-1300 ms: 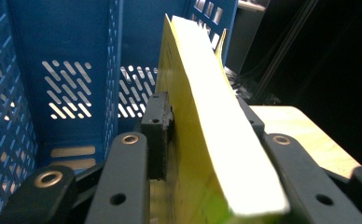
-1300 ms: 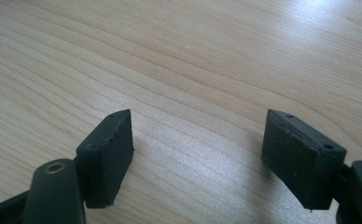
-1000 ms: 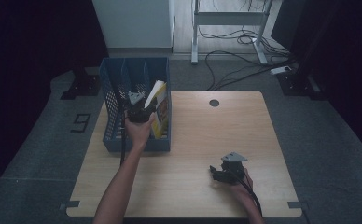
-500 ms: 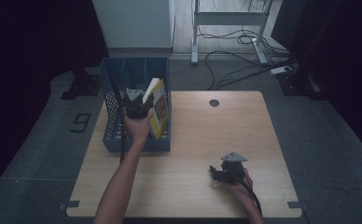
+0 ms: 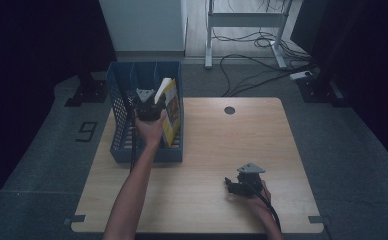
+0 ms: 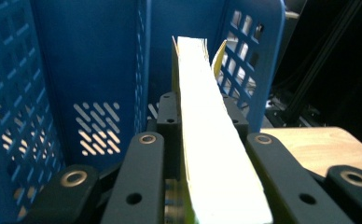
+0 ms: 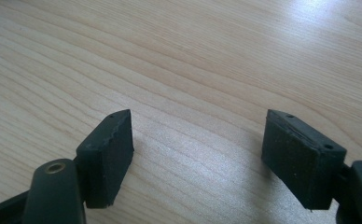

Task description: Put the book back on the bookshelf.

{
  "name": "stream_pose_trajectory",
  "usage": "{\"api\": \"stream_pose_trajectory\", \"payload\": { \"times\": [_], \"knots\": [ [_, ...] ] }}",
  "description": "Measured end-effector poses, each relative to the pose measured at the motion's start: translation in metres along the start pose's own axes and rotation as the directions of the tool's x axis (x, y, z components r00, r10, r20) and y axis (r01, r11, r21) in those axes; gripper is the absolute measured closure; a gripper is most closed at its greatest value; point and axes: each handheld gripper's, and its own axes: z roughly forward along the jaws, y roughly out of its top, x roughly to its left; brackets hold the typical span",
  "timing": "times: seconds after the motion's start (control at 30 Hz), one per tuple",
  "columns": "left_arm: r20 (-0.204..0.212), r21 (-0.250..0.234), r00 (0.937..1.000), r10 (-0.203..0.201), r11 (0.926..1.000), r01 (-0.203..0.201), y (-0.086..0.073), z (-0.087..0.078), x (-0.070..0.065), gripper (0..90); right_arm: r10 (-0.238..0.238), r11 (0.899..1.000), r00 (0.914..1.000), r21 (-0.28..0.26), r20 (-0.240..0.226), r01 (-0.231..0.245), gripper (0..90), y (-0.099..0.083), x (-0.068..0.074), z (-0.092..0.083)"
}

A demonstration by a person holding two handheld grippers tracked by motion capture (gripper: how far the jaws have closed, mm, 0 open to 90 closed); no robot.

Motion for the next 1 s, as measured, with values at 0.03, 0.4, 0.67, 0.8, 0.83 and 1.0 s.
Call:
{"api": "stream_pose_trajectory", "payload": {
  "times": [0.03, 0.4, 0.67, 0.8, 0.83, 1.0],
  "knots": [
    [-0.004, -0.003, 1.0, 0.003, 1.0, -0.003, 0.001, 0.001, 0.0, 75.6, 0.0, 1.0, 1.0, 0.0, 0.0, 0.0, 24.1, 0.0, 0.0, 0.0],
    [-0.016, -0.017, 0.9998, 0.007, 0.9998, -0.008, -0.007, 0.019, -0.003, 75.6, 0.001, 1.0, 1.0, 0.0, 0.0, -0.001, 24.1, 0.0, 0.0, 0.0],
    [-0.04, -0.057, 0.9992, 0.004, 0.9984, -0.007, -0.005, 0.023, -0.002, 75.5, 0.004, 1.0, 1.0, -0.001, 0.004, -0.004, 24.1, 0.0, 0.0, 0.0],
    [-0.043, -0.058, 0.999, 0.01, 0.9982, -0.013, -0.008, 0.025, -0.003, 75.5, 0.005, 1.0, 1.0, -0.001, 0.004, -0.005, 24.1, 0.0, 0.0, 0.0],
    [-0.04, -0.065, 0.9991, 0.014, 0.9978, -0.016, -0.009, 0.025, -0.003, 75.5, 0.005, 1.0, 1.0, -0.001, 0.005, -0.005, 24.2, 0.0, 0.0, 0.0],
    [-0.041, -0.063, 0.9991, 0.01, 0.9979, -0.013, -0.008, 0.026, -0.003, 75.5, 0.006, 1.0, 1.0, -0.002, 0.006, -0.006, 24.3, 0.0, 0.0, 0.0]
  ]
}}
